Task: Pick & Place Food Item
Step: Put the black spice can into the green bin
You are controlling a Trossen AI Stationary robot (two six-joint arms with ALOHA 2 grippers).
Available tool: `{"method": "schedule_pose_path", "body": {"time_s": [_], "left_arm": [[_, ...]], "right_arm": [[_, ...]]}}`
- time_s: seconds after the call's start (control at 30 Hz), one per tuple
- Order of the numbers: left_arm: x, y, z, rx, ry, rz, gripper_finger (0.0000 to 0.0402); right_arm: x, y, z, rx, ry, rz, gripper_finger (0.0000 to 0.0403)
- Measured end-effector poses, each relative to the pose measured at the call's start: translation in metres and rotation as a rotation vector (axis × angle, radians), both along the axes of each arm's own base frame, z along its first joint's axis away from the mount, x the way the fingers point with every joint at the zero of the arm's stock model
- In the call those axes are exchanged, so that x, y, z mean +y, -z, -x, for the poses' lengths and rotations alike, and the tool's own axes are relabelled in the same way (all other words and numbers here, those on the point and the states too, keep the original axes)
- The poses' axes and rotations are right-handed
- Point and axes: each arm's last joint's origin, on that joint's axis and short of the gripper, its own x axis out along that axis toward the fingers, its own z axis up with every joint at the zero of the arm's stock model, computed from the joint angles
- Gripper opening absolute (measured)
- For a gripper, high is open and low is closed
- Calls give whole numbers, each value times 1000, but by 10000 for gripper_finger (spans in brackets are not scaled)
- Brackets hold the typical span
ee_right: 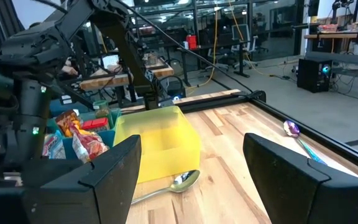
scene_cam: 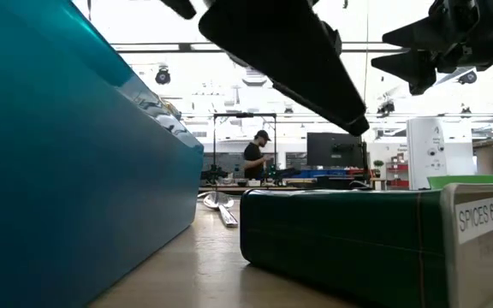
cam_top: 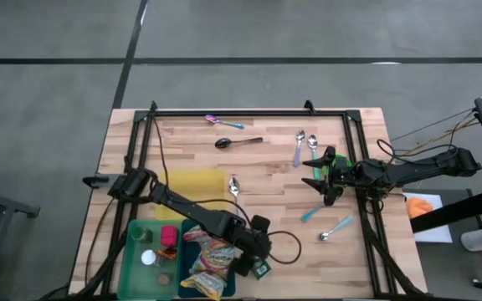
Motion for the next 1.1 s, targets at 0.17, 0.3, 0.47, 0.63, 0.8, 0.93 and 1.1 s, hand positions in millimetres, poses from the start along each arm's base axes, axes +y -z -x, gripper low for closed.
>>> {"method": "schedule_pose_path", "body": {"time_s": [0.17, 0.3, 0.47, 0.63, 0.8, 0.93, 1.1], "left_arm": [[-2, 11, 1, 16, 48, -51, 290], [-2, 26, -2, 28, 91, -79, 290], [4, 31, -6, 37, 92, -65, 290], [15, 29, -11, 34, 52, -51, 289], [40, 29, -19, 55, -77, -8, 289], [65, 29, -26, 66, -182, 23, 289], [92, 30, -31, 84, -255, 41, 289]], "right_arm": [[0, 0, 0, 0, 0, 0, 281], [0, 0, 0, 0, 0, 0, 281], [0, 0, 0, -1, 0, 0, 281], [0, 0, 0, -1, 0, 0, 281], [0, 0, 0, 0, 0, 0, 281], [0, 0, 0, 0, 0, 0, 281], [0, 0, 0, -1, 0, 0, 281]]}}
